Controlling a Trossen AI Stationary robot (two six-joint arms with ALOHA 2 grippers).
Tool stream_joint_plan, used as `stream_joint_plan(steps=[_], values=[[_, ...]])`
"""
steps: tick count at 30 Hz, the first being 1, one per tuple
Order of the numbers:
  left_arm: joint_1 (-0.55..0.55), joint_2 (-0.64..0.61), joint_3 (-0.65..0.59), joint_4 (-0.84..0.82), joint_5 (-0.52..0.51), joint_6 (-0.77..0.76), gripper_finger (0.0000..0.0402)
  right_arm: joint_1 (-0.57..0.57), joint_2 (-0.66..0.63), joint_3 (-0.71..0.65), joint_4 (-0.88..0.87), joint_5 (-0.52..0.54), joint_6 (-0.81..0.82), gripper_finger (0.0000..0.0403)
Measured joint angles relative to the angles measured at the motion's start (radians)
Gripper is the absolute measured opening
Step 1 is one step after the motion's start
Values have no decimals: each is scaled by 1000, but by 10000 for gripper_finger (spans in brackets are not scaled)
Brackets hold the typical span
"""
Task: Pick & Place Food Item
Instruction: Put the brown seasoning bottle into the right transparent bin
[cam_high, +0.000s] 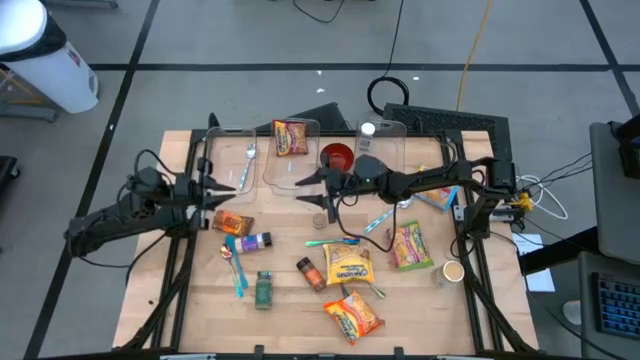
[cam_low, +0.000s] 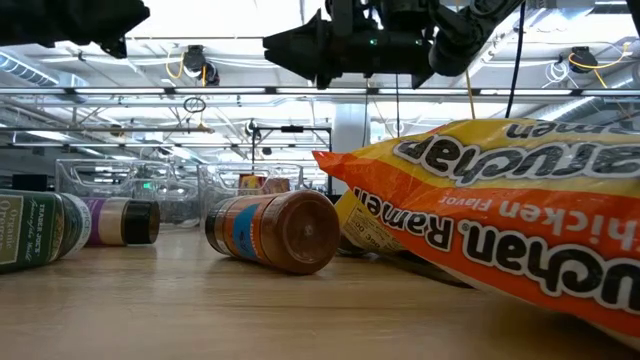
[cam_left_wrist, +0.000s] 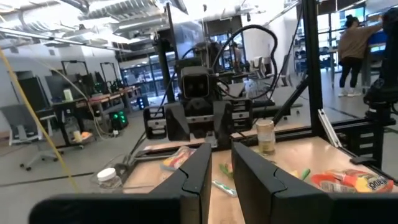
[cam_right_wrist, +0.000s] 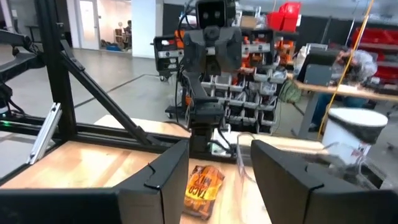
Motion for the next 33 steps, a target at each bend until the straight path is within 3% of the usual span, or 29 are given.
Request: stream_joint_plan(steps=[4,10,12,18,22,27,33], values=[[0,36,1,67,-19,-65,72,0,0,0,39,0,-12,165],[0,101,1,69,-308,-181,72,0,0,0,50,0,-12,165],[0,128,0,50,-293,-182,72,0,0,0,49,0,-12,165],[-1,161,0,58,-87,-142,72,0,-1,0,17,-2,-10,165],[-30,160,0,6,-44,-141,72,8,-37,0,-139,-2,-65,165],[-96,162,0,-89,-57,-163,72,38,-91,0,-430,-2,-146,165],[-212,194,0,-173,-219,-207,72,55,-101,0,-614,1,-139,165]])
